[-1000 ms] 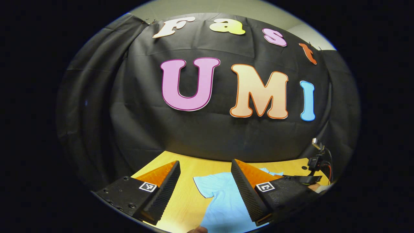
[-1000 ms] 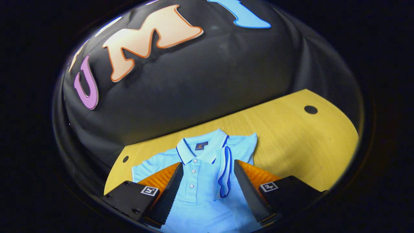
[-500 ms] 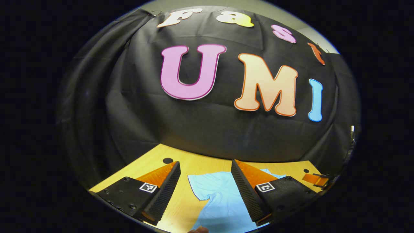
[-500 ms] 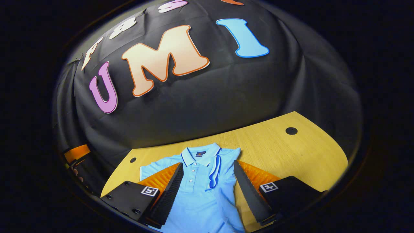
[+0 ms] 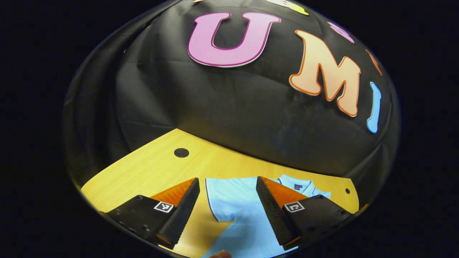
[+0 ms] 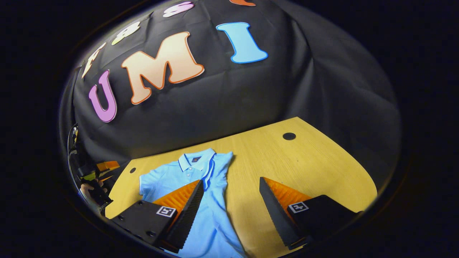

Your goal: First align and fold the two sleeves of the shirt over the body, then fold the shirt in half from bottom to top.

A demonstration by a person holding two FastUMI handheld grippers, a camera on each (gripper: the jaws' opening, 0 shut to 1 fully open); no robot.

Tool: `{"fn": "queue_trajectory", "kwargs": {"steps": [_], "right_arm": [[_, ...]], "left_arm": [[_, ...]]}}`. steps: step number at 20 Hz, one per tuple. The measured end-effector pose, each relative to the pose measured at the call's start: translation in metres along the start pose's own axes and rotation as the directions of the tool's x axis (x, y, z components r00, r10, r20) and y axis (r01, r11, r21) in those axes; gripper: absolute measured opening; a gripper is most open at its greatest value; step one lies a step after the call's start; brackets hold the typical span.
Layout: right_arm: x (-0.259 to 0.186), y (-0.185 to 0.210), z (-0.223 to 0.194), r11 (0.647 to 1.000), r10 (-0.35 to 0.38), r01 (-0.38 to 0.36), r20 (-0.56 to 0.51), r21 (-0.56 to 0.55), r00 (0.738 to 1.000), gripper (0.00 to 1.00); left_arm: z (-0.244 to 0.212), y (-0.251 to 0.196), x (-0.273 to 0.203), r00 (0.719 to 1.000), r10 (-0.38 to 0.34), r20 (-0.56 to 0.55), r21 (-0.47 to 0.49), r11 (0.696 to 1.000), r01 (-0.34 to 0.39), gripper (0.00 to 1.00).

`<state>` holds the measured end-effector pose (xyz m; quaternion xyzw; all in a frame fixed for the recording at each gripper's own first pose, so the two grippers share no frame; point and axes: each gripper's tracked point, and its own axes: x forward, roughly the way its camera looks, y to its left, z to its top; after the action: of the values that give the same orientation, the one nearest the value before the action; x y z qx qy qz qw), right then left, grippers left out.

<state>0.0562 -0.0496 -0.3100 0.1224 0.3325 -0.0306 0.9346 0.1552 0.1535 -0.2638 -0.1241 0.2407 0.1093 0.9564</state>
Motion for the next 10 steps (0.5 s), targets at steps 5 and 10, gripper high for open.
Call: {"fn": "queue_trajectory", "kwargs": {"steps": [5,10], "right_arm": [[-0.010,-0.015,-0.015,0.999,-0.033,0.034,-0.029,0.028,0.999,0.98],[-0.021,-0.021,-0.016,0.999,-0.048,0.048,-0.027,-0.002,0.998,0.98]], "left_arm": [[-0.036,0.008,0.048,0.996,0.032,-0.086,0.011,0.999,-0.031,0.95],[-0.069,0.025,0.084,0.980,0.113,-0.165,0.045,0.993,-0.107,0.95]]}}
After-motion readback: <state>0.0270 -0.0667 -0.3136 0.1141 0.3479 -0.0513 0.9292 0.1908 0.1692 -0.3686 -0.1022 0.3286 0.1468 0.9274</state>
